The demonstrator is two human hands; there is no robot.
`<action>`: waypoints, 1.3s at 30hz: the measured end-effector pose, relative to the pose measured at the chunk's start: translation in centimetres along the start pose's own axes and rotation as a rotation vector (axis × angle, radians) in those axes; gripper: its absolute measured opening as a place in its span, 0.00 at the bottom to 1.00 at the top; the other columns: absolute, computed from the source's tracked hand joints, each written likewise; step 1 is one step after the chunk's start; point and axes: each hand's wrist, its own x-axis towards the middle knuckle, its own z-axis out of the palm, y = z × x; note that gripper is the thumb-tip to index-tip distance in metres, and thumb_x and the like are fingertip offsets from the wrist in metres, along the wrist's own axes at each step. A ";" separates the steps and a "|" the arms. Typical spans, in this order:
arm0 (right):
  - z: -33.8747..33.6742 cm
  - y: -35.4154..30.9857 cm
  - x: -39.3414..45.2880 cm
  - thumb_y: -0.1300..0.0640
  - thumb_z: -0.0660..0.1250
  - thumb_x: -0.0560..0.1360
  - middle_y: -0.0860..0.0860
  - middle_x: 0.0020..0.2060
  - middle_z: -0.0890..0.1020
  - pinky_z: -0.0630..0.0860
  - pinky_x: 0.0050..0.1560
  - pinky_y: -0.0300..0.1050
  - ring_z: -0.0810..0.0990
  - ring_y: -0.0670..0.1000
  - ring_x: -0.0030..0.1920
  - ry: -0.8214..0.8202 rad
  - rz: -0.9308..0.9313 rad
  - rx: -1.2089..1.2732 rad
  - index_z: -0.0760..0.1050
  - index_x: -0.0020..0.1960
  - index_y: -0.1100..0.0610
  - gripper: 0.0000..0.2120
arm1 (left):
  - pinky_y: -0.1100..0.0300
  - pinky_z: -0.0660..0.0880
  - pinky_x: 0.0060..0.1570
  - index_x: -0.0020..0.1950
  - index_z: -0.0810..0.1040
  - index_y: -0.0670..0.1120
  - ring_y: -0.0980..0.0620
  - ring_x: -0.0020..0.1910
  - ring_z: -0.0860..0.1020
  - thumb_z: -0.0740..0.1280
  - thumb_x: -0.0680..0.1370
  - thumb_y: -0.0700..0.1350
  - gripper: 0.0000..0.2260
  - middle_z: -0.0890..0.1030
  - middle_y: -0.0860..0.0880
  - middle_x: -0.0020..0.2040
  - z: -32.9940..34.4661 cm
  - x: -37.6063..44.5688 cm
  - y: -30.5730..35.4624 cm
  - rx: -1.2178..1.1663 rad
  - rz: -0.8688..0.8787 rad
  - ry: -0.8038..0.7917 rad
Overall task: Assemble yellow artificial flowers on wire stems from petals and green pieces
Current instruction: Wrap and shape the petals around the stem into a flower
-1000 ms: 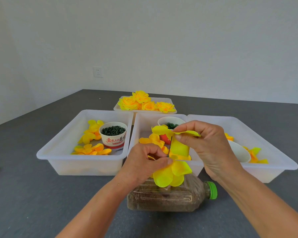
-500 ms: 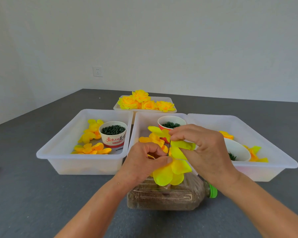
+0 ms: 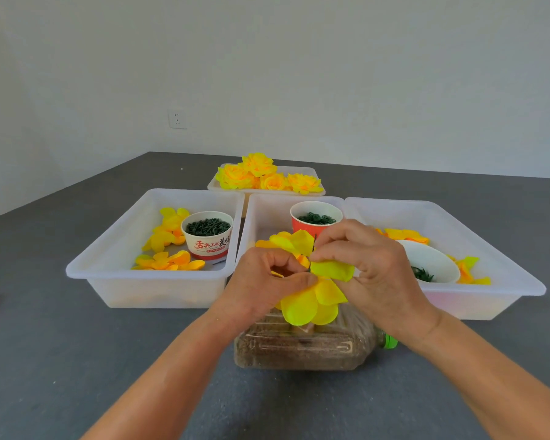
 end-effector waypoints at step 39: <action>-0.1 0.3 -1.3 0.64 0.73 0.66 0.51 0.41 0.84 0.74 0.47 0.50 0.81 0.55 0.43 -0.106 -0.025 -0.098 0.82 0.43 0.59 0.06 | 0.53 0.75 0.53 0.55 0.82 0.45 0.46 0.55 0.77 0.72 0.70 0.39 0.14 0.81 0.47 0.54 -1.4 -0.9 0.9 0.640 0.469 0.078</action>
